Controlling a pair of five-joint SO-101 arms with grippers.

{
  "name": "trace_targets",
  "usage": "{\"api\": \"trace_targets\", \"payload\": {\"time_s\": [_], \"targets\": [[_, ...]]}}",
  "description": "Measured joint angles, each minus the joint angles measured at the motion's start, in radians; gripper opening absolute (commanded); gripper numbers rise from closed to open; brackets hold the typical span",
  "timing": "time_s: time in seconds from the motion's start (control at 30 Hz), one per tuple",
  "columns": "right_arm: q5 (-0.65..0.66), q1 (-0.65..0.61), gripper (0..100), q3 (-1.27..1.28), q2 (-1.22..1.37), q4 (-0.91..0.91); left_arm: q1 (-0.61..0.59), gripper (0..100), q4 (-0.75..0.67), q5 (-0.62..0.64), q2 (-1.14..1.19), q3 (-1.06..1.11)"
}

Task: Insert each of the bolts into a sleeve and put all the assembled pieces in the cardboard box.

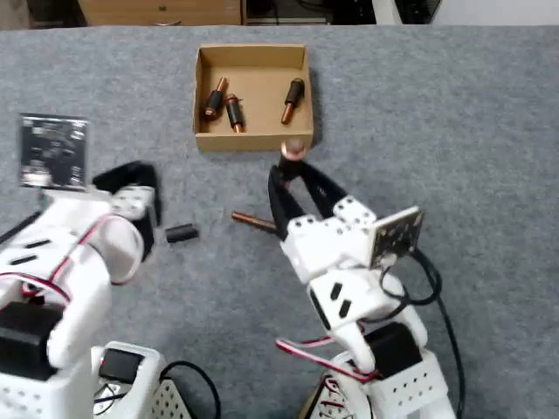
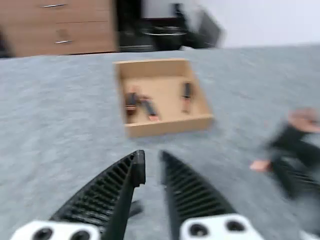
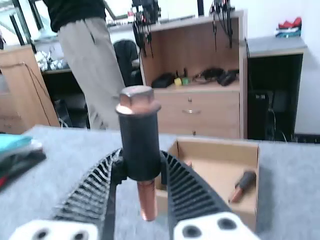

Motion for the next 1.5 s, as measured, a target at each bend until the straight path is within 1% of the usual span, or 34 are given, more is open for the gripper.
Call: {"api": "trace_targets", "payload": {"time_s": [0.17,0.27,0.43,0.57,0.7,0.8,0.87,0.93,1.03,1.13,1.33,1.43,1.5], "targets": [[0.000,0.006,0.2,-0.178,0.358,-0.132,-0.212,2,0.009,0.000,0.002,0.098],[0.000,0.006,0.2,-0.293,0.592,-0.212,-0.327,2,0.009,0.000,0.002,0.118],[0.000,0.006,0.2,-0.500,0.977,-0.315,-0.476,2,0.009,0.000,0.002,0.127],[0.000,0.012,0.2,-0.654,1.269,-0.387,-0.499,2,0.078,0.000,0.002,0.150],[0.000,0.066,1.8,-0.835,1.550,-0.425,-0.499,2,0.149,0.000,0.002,0.153],[0.000,0.117,13.4,-0.991,1.755,-0.422,-0.499,2,0.176,0.000,0.002,0.153],[0.000,0.144,22.4,-1.096,1.878,-0.393,-0.499,2,0.198,0.000,0.002,0.153],[0.000,0.164,27.0,-1.198,1.970,-0.347,-0.499,2,0.222,0.000,0.002,0.153],[0.000,0.169,27.1,-1.318,2.041,-0.259,-0.499,2,0.253,0.000,0.002,0.153],[0.000,0.167,27.1,-1.379,2.062,-0.180,-0.499,2,0.264,0.000,0.002,0.153],[0.000,0.109,27.1,-1.395,2.061,-0.052,-0.499,2,0.264,0.000,0.002,0.157],[0.000,0.068,27.1,-1.395,2.013,0.104,-0.499,2,0.264,0.000,0.002,0.187],[0.000,0.025,27.1,-1.395,1.953,0.253,-0.499,2,0.264,-0.026,0.002,0.222]]}}
